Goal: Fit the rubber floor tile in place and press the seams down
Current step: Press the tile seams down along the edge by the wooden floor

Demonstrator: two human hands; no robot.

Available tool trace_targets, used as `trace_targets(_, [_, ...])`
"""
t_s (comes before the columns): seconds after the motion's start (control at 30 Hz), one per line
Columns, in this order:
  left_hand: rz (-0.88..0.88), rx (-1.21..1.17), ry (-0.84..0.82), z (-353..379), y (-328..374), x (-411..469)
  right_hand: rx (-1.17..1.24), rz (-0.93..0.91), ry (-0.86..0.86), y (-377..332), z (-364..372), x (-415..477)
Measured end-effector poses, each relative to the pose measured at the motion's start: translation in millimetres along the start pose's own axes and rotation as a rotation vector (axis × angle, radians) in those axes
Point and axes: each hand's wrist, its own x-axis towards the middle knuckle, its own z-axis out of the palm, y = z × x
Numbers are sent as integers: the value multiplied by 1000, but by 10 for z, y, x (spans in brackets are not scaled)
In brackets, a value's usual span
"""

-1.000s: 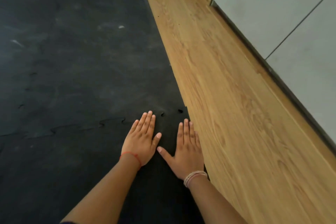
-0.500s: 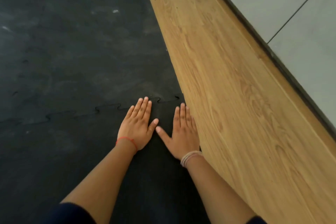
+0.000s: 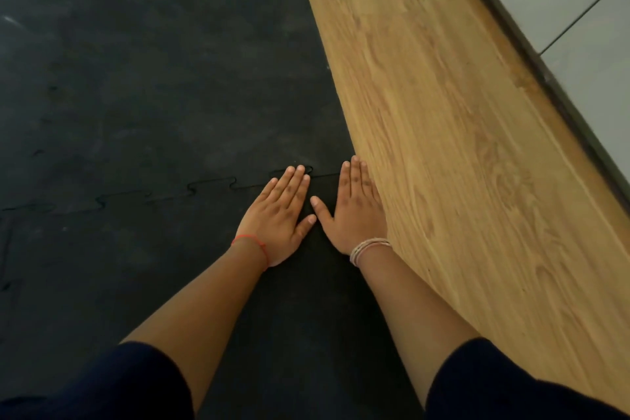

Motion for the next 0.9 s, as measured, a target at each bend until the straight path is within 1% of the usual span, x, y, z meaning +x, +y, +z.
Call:
trace_targets(0.13, [-42,9,-22,-29,38,26,-17,7,-35,-1,-15,29])
trace_targets(0.2, [-116,-42,-11,-33,64,-59,-2,14,-56,-5,-42,-26])
trace_targets(0.27, [-241,-125,23,33,79,-356,38,34,-91,36,-31,-339])
trace_targets(0.33, [-299,-146,69,164,135,-856,42,41,-86,83,57,-954])
trace_targets(0.4, [-310,-118,103,271,214,-1249,31,38,-55,131,157,-1555])
trace_targets(0.43, [-317,-107,112,307,230,-1330,22,41,-42,164,212,-1711])
trace_targets(0.5, [-339,-115,101,316,236,-1334,12,56,-51,203,278,-1777])
trace_targets(0.6, [-326,-142,112,274,242,-1302,15,31,-3,167,234,-1719])
trace_targets(0.7, [-327,-146,74,255,234,-1323,6,21,-33,160,225,-1730])
trace_targets(0.77, [-326,-155,15,228,239,-1329,7,37,-75,157,238,-1753])
trace_targets(0.83, [-314,-223,-49,170,217,-1309,0,48,-92,132,179,-1750])
trace_targets(0.9, [-294,-216,-157,24,191,-1323,-40,77,-199,73,25,-1717])
